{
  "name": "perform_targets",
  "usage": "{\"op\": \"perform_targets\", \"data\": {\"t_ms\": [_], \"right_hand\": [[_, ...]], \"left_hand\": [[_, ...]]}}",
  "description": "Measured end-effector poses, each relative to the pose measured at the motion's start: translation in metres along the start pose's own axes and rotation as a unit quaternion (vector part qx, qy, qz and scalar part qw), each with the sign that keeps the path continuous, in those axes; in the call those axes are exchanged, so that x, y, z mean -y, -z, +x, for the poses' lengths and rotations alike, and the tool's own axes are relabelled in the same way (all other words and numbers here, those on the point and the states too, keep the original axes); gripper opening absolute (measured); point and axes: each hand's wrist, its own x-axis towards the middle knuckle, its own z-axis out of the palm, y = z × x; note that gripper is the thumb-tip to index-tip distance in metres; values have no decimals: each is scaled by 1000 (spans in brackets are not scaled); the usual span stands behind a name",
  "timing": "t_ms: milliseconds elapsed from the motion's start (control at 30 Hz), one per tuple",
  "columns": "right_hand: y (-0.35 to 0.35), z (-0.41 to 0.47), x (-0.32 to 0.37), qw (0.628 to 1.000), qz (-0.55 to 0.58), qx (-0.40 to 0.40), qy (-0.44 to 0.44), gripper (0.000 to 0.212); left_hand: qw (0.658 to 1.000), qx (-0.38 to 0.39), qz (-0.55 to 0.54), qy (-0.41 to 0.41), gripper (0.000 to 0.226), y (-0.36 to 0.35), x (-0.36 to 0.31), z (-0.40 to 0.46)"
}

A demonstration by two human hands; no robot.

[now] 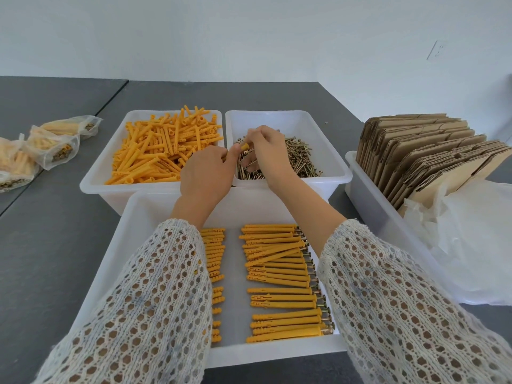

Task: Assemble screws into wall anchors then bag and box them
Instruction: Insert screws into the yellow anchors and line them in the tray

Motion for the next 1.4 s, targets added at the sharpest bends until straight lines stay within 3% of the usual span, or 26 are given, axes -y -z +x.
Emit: {"op": "perform_targets", "data": {"t_ms": [100,167,233,300,500,600,700,800,933,1167,1400], "right_hand": [[3,1,1,999,45,6,-20,32],[7,3,2,996,82,4,-45,36],[10,6,2,989,120,-15,-79,41],[14,8,3,981,159,-41,-106,43],[20,10,0,962,228,-68,-135,41],[22,11,0,957,239,-79,-142,40],[22,14,-2,956,241,-79,-149,40],[23,15,-3,947,261,-83,-171,40],[27,16,-4,931,302,-96,-180,40],[31,19,-7,902,370,-112,-195,37],[32,22,-8,903,364,-80,-215,28]], "left_hand": [[1000,12,-24,-8,57,4,-2,0],[988,28,-151,-21,54,10,-10,2],[934,37,-355,1,47,19,-22,6],[879,42,-475,22,39,26,-28,8],[861,86,-496,73,24,33,-28,2],[863,146,-478,66,30,37,-35,3],[894,238,-378,22,38,37,-43,-3],[904,295,-309,-21,37,31,-50,-10],[910,293,-285,-66,30,25,-55,-15],[945,273,-101,-146,29,16,-58,-24],[934,316,-17,-163,34,15,-63,-27]]}}
